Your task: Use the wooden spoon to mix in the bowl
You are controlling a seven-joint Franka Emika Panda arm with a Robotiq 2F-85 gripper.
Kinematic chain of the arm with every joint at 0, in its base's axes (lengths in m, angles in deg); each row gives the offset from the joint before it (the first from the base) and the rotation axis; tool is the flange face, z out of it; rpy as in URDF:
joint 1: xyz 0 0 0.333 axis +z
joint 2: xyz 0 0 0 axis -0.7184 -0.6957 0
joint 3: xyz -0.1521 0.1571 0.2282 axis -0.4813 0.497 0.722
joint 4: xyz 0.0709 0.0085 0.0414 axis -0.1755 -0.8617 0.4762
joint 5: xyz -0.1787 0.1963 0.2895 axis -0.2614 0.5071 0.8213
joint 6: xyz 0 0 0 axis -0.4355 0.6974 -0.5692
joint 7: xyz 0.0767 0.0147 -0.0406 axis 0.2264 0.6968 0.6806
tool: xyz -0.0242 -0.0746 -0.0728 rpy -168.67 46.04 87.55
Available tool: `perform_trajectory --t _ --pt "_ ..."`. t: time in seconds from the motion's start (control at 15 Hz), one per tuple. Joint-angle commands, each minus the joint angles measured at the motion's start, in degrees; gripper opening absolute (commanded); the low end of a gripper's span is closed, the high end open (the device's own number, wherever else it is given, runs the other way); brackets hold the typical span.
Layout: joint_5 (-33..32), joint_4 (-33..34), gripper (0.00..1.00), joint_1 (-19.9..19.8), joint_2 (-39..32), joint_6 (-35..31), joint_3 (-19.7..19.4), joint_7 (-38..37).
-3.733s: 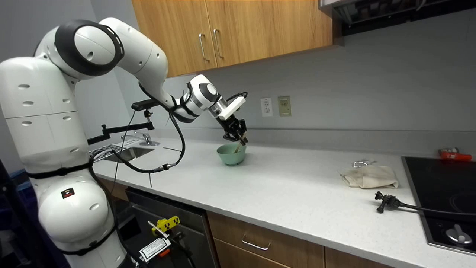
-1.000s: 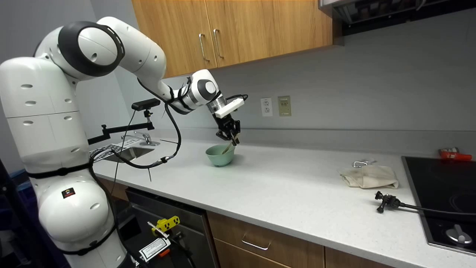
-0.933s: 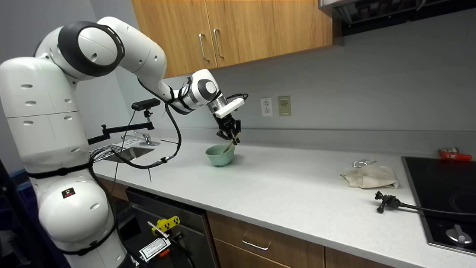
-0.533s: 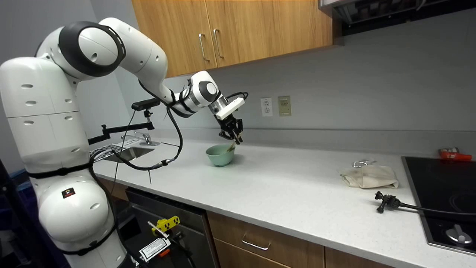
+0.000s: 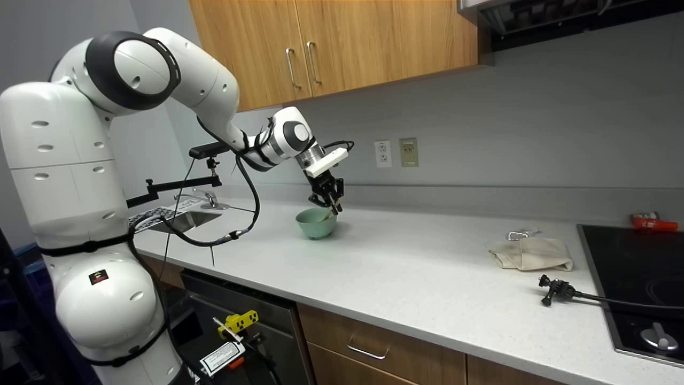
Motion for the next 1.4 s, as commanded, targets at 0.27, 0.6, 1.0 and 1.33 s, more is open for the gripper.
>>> perform_trajectory --t 0.27,0.6,1.0,1.33 --pt "7.81 1.82 0.04 0.33 0.54 7.41 1.48 2.85" --pt "8.21 3.07 0.04 0.13 0.23 6.08 0.92 0.93" --pt "7.02 3.02 0.43 -0.04 0.52 5.81 0.16 -0.18" --pt "7.31 2.73 0.81 -0.13 1.27 6.35 -0.18 -1.62"
